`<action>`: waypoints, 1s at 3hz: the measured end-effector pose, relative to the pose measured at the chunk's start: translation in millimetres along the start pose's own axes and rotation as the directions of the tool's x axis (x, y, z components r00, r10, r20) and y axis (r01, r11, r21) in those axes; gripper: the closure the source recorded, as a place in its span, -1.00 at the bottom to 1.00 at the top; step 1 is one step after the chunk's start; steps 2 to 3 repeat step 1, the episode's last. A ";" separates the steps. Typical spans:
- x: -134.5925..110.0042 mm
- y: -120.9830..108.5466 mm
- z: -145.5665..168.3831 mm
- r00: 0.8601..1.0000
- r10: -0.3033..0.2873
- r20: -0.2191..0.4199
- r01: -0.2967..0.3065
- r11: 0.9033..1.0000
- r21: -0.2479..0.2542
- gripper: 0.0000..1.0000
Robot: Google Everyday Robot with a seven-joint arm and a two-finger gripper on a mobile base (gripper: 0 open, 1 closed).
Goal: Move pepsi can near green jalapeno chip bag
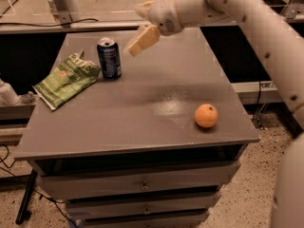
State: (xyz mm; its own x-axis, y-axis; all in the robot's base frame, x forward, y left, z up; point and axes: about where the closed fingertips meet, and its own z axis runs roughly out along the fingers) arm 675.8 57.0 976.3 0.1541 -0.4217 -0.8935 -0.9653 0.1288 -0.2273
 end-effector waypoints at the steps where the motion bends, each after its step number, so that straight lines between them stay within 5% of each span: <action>1: -23.6 19.8 -74.8 0.999 -0.007 0.053 0.001 0.992 0.127 -1.00; 3: -23.6 19.8 -74.8 0.999 -0.007 0.053 0.001 0.992 0.127 -1.00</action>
Offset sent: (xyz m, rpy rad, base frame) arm 0.0000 0.0000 0.0000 0.0000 0.0000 0.0000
